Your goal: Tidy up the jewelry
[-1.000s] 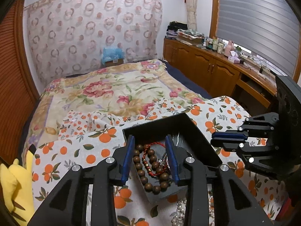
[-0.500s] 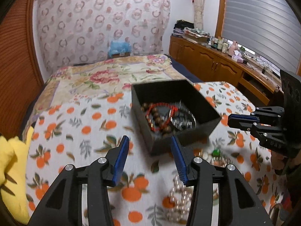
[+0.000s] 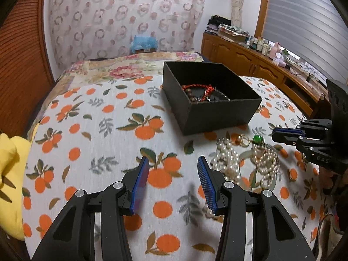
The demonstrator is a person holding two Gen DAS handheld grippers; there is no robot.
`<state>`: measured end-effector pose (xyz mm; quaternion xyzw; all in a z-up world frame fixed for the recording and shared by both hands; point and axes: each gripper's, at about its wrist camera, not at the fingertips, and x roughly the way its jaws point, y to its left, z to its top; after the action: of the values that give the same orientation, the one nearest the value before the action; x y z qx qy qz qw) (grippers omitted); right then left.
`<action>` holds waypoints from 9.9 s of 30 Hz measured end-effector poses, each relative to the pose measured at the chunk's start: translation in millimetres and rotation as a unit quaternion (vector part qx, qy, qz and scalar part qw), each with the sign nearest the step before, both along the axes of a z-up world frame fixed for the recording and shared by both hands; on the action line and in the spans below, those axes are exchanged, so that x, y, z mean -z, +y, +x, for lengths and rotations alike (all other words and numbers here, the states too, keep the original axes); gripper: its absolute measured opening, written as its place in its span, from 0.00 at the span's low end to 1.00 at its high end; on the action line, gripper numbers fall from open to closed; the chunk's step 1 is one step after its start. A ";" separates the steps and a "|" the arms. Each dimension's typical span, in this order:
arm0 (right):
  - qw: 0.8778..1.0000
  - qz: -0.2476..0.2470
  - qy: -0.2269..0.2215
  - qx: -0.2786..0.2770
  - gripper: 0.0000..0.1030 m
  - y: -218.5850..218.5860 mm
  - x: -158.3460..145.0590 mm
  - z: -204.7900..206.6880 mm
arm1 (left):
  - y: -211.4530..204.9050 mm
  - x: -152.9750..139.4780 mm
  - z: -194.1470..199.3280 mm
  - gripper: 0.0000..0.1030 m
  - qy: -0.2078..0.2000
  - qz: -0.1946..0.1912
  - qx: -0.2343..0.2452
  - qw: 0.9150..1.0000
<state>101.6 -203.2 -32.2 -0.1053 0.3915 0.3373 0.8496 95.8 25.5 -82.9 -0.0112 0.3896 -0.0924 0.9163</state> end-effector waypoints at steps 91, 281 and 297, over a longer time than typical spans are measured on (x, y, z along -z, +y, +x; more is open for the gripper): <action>0.993 0.046 -0.108 0.032 0.13 -20.5 -113.6 -46.7 | -35.2 -115.9 -27.8 0.07 -0.099 -0.004 0.041 0.994; 0.986 -0.008 -0.159 0.046 0.05 -21.4 -140.1 -40.1 | -70.7 -31.1 -11.7 0.06 -0.018 0.021 0.063 0.998; 0.982 0.025 -0.182 0.033 0.05 -1.9 -189.8 -26.1 | -52.4 -79.2 -16.0 0.06 -0.071 0.019 0.037 0.997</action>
<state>75.5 -205.1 157.6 -0.1314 0.2248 0.2942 0.9196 79.9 -26.9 -3.7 0.0272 0.3252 -0.1198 0.9376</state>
